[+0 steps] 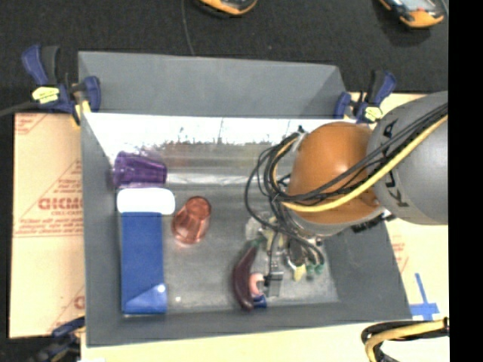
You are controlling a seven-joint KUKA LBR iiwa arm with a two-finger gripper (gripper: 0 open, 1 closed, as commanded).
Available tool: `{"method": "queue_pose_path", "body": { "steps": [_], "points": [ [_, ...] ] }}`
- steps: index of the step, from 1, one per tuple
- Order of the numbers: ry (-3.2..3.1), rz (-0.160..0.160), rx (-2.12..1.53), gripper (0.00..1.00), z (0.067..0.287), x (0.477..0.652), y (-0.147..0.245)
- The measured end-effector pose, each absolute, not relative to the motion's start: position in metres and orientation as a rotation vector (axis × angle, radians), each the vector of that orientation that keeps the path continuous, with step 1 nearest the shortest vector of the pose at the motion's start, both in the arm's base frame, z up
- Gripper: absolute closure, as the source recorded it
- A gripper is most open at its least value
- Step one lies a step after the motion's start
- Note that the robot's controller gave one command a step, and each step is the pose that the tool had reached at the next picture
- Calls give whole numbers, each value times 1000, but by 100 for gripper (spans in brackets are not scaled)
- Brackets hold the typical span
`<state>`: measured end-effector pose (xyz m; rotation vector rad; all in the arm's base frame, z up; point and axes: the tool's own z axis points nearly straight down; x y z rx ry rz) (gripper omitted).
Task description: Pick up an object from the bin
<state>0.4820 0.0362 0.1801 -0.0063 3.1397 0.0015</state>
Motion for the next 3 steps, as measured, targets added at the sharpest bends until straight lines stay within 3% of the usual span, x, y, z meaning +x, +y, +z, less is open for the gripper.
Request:
{"method": "queue_pose_path", "body": {
  "steps": [1,2,3],
  "points": [
    [3113,-1,-341,0,128,489,37],
    [3076,-1,-538,0,57,493,37],
    [2963,-3,-1023,0,83,479,48]
  ]
}}
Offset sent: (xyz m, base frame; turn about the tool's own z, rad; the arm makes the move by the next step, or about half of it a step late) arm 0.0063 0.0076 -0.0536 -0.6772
